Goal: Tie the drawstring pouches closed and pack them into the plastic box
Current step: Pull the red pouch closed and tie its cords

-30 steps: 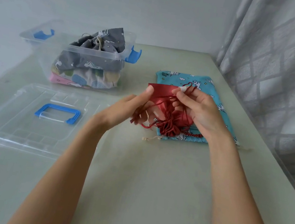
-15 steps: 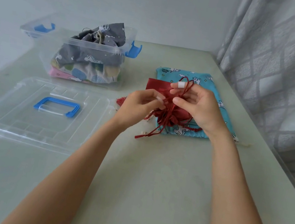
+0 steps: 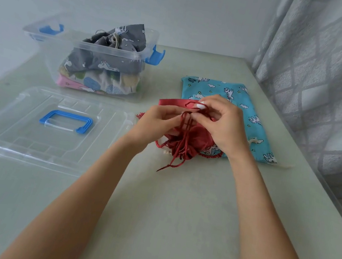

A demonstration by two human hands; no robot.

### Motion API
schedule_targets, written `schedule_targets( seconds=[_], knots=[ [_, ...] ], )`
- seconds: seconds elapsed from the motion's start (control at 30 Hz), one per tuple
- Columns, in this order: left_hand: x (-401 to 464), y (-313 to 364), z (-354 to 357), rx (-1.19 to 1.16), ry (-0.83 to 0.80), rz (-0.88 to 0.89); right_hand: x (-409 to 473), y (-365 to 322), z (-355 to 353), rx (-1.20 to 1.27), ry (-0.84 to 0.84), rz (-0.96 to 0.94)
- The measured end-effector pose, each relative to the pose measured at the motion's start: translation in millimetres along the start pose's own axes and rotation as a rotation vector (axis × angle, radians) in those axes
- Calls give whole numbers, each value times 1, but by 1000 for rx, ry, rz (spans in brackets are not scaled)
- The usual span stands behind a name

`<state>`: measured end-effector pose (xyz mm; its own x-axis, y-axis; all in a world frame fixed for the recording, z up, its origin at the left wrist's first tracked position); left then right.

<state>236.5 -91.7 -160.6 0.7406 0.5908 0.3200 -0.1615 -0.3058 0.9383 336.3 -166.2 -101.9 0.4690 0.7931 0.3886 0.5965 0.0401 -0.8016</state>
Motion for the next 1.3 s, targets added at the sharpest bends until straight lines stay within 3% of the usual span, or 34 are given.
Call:
schedule_targets(
  seconds=[0.13,0.27,0.4,0.47,0.7,0.83,1.3],
  knots=[
    [0,2,-9,31,49,32,0,6,3,29,-31,53],
    [1,20,-42,338,215,181,1,17,-1,114,-15,135],
    [-2,11,-58,362,257,93,0,19,4,157,-77,152],
    [-3,8,-62,233,301,64,0,24,4,173,-85,195],
    [0,6,-33,-672,313,50,-3,38,1,233,-99,343],
    [-3,1,-35,-850,319,29,-18,43,-13,271,-33,425],
    [-44,-7,-55,-104,342,-36,-83,79,-55,467,259,640]
  ],
)
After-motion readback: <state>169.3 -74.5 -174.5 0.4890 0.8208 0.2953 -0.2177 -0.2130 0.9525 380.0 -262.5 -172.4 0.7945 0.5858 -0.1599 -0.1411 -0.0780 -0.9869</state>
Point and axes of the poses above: each hand's wrist, its own x-axis towards the middle knuckle, its own z-axis out of the palm, y = z × x, the point moved 10 cm from there along x, towards the middle knuckle, and after that the axes turned 14 degrees about z, right-handed, at the moved point
